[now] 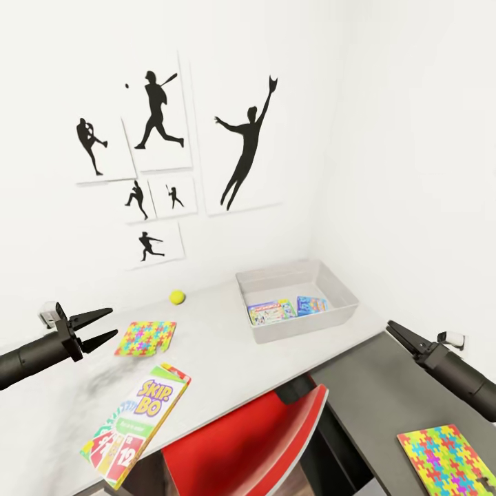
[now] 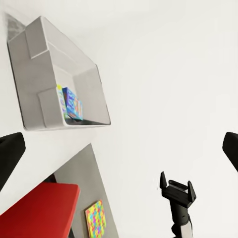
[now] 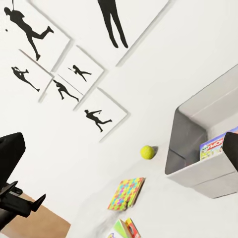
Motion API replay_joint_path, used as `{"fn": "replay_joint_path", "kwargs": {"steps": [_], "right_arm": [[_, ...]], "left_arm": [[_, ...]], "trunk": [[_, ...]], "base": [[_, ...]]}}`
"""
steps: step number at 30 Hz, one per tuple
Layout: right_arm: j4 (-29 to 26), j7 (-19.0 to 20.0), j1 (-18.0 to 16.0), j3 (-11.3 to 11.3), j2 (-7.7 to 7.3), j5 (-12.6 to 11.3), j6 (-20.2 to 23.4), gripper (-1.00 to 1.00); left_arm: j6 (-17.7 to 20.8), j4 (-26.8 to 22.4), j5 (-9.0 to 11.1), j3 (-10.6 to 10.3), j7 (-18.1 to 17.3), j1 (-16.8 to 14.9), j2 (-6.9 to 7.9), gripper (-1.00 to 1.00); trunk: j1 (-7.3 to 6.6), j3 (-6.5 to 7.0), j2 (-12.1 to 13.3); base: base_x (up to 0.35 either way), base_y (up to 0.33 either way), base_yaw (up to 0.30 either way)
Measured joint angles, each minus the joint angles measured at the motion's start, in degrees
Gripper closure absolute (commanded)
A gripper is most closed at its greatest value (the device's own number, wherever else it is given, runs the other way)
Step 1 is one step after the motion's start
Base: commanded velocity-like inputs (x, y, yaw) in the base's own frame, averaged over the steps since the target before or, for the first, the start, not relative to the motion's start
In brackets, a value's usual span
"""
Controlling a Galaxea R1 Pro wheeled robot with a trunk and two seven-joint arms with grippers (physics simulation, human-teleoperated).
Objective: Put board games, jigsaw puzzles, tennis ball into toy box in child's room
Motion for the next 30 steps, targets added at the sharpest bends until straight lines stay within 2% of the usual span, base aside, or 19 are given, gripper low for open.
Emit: {"fn": "replay_joint_path", "kwargs": {"steps": [8,17,30], "right_arm": [[0.0,0.0,0.0,0.0,0.01,0.0,0.0,-1.0],[0.0,0.0,0.0,0.0,0.02,0.0,0.0,-1.0],[-0.1,-0.4,0.0,0.2,0.03,0.0,-0.1,-1.0]], "left_arm": [[0.0,0.0,0.0,0.0,0.0,0.0,0.0,-1.0],[0.0,0.0,0.0,-0.1,0.0,0.0,0.0,-1.0],[0.0,0.0,0.0,-0.1,0.0,0.0,0.01,-1.0]], "trunk": [[0.01,0.75,0.0],[0.01,1.59,0.0],[0.02,2.71,0.0]], "base": [[-0.018,0.002,0.059],[-0.127,0.097,0.085],[-0.049,0.028,0.162]]}}
